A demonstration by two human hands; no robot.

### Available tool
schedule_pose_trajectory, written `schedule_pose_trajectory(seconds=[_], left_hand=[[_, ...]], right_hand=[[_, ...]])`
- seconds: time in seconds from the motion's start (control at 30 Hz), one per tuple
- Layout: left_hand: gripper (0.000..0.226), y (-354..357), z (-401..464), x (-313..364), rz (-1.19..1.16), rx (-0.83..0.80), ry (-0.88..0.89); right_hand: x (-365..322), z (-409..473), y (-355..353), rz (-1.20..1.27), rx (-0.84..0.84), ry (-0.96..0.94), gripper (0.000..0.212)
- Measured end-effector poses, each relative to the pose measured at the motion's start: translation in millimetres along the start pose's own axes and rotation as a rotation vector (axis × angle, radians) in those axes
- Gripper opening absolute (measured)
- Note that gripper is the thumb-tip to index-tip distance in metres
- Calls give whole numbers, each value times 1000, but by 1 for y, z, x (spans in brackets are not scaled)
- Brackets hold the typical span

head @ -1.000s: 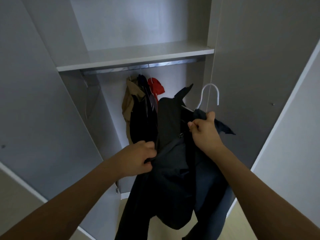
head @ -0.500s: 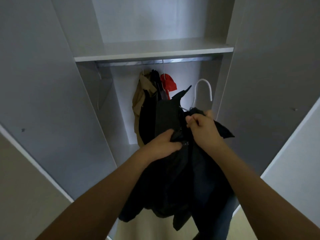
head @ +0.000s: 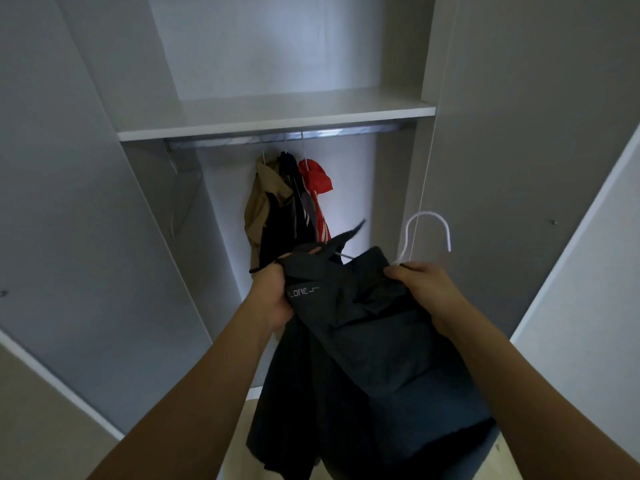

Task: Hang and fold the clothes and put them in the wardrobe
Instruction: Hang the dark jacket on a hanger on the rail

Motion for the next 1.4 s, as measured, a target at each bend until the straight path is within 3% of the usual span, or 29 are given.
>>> schedule_pose_trajectory(seconds=[0.13,0.3,0.33,0.43,0.47,0.5,0.57,0.6,0.7,0.8,0.9,1.0,1.07,1.13,1.27,1.33,1.4], left_hand=[[29,-6,-6,-1,-6,74,-37],[29,11,-16,12,362,68,-49],[27,15,-19,13,433,56,-63],[15,18,-18,15,601,43,-42],[17,21,-16,18,659,33,-4],[22,20,-14,16,686,27,13],[29,20,-9,12,731,14,15],[33,21,-6,14,780,-13,70],[45,34,-12,31,932,-102,330],[44,32,-15,39,1032,-117,519],[31,21,-17,40,1070,-125,508],[37,24,-24,42,1146,-146,563],[35,23,-24,34,1093,-128,454],[29,25,-22,26,1027,-148,349],[19,28,-21,23,979,-221,275],[11,34,-22,20,1030,-276,312],[12,39,-23,21,1023,-289,381]], right_hand=[[20,12,3,-65,26,134,20],[12,13,20,-65,-6,44,17],[9,11,28,-73,-36,5,22],[-2,4,45,-58,-164,-128,76],[-5,2,51,-71,-203,-161,84],[-6,1,55,-98,-219,-191,78],[-9,2,59,-144,-218,-223,41],[-9,4,59,-160,-193,-226,33],[-10,7,54,-177,-81,-220,31],[-17,4,44,-145,-11,-251,43],[-20,4,26,-178,122,-208,42],[-23,1,14,-203,182,-177,26],[-29,-6,23,-272,109,-219,45],[-32,-10,38,-519,60,-278,67],[-37,-12,51,-801,63,-465,46],[-38,-12,58,-820,-20,-502,17],[-38,-15,62,-845,-91,-497,31]])
Point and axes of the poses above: each hand's wrist, its own z-axis towards the middle knuckle, its own y-axis out of the palm, x = y × z, the point moved 10 cm from there along z, towards the middle knuckle, and after that the axes turned 10 degrees about y, right-handed, at the moved point
